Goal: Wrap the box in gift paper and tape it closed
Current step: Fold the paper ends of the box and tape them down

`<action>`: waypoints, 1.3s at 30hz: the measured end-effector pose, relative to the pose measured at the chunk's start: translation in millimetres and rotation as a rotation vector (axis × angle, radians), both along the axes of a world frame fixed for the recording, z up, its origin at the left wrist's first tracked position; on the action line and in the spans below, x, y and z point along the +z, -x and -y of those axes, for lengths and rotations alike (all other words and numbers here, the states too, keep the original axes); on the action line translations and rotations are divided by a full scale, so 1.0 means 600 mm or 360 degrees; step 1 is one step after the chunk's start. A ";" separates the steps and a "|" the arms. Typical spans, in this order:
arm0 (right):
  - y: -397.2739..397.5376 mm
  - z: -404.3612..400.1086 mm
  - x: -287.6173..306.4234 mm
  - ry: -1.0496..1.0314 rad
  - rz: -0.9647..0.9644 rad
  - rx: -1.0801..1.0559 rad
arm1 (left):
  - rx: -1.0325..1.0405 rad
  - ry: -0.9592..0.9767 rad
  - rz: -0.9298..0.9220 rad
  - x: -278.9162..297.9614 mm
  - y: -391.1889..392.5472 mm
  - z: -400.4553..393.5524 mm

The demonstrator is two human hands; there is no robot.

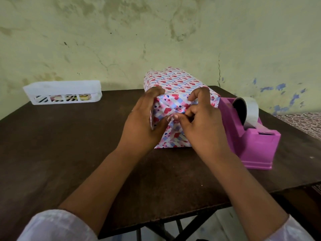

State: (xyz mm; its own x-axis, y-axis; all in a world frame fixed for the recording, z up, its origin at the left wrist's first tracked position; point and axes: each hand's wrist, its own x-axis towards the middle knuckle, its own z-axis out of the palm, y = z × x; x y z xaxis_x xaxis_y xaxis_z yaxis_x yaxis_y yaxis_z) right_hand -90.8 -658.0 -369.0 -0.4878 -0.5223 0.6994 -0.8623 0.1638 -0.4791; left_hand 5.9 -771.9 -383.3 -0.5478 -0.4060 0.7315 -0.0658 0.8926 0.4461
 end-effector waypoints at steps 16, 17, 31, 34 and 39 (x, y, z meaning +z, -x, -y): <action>-0.012 0.000 0.011 -0.0145 0.0042 -0.0367 | -0.0091 -0.0178 -0.0382 0.009 0.019 0.012; -0.011 -0.002 0.010 -0.0159 0.0037 -0.0402 | -0.0092 -0.0190 -0.0390 0.008 0.020 0.013; -0.002 -0.030 0.000 -0.0246 0.0149 -0.0375 | -0.0051 -0.0070 -0.0022 0.001 0.007 0.019; 0.005 -0.019 -0.002 -0.0301 0.0032 -0.0452 | 0.0025 -0.0067 -0.0096 0.000 0.010 0.021; 0.016 -0.035 -0.020 -0.0187 0.0118 -0.0513 | 0.0032 -0.0177 -0.0286 0.010 0.017 0.012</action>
